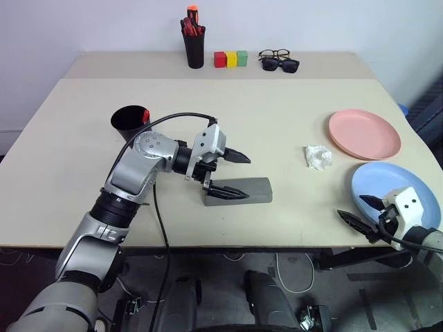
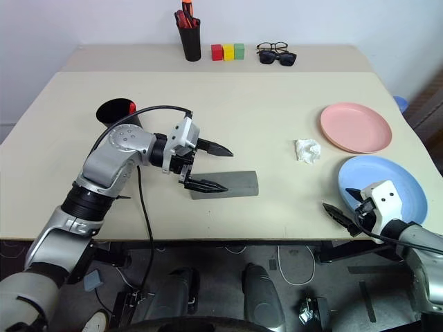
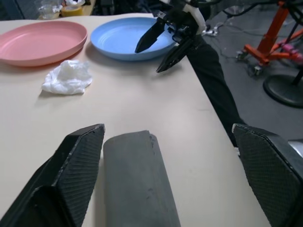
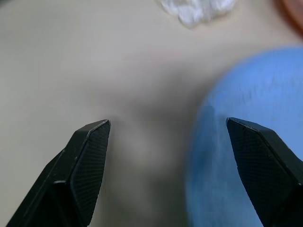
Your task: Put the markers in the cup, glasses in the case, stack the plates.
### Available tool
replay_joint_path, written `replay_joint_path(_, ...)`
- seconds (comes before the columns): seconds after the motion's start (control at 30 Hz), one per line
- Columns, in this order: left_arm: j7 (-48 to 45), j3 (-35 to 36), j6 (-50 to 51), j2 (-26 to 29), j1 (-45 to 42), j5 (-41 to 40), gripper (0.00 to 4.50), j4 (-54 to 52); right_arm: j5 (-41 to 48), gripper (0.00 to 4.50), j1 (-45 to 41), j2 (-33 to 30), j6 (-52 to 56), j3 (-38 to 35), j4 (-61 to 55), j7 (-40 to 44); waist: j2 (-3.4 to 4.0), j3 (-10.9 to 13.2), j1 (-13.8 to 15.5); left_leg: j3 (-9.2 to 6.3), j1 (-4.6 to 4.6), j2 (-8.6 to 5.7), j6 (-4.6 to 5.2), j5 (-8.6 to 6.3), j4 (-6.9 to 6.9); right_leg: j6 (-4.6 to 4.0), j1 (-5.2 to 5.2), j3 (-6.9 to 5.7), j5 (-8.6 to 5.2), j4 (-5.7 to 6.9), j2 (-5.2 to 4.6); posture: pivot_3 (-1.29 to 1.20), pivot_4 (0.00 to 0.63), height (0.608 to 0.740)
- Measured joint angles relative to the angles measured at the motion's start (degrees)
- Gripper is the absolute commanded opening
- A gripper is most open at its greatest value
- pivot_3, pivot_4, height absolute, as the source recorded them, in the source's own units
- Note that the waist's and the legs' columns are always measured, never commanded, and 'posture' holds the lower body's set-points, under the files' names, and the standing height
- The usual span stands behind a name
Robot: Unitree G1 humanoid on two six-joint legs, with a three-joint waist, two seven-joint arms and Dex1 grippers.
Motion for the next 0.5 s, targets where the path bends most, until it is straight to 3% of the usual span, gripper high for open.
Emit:
replay_joint_path(0.1, 0.6, 0.0, 0.0, -0.1, 0.0, 0.2, 4.50, -0.2, -1.1, 3.15, -2.2, -0.6, -0.2, 0.7, 2.5, -0.2, 0.00, 0.0, 0.0, -0.01, 0.01, 0.00, 0.00, 0.00, 0.00, 0.00, 0.00, 0.00, 0.00, 0.00, 0.00, 0.00, 0.150, 0.740)
replay_joint_path(0.3, 1.4, 0.0, -0.1, -0.2, 0.0, 0.8, 4.50, -0.3, -3.1, 0.06, -4.0, -1.7, -0.9, 1.3, 4.3, -1.1, -0.07, 0.0, 0.0, 0.00, 0.01, 0.00, 0.00, 0.00, 0.03, 0.01, 0.06, 0.00, 0.00, -0.02, 0.00, 0.00, 0.150, 0.740)
replay_joint_path(0.5, 2.3, 0.1, -0.7, -0.9, 0.0, 1.2, 4.50, -0.3, -5.7, 0.01, -4.5, -2.4, -3.0, 1.4, 5.7, -3.2, -0.13, -0.1, 0.0, 0.00, 0.11, -0.01, 0.00, 0.00, 0.09, 0.01, 0.19, 0.03, 0.01, -0.03, 0.01, 0.00, 0.150, 0.740)
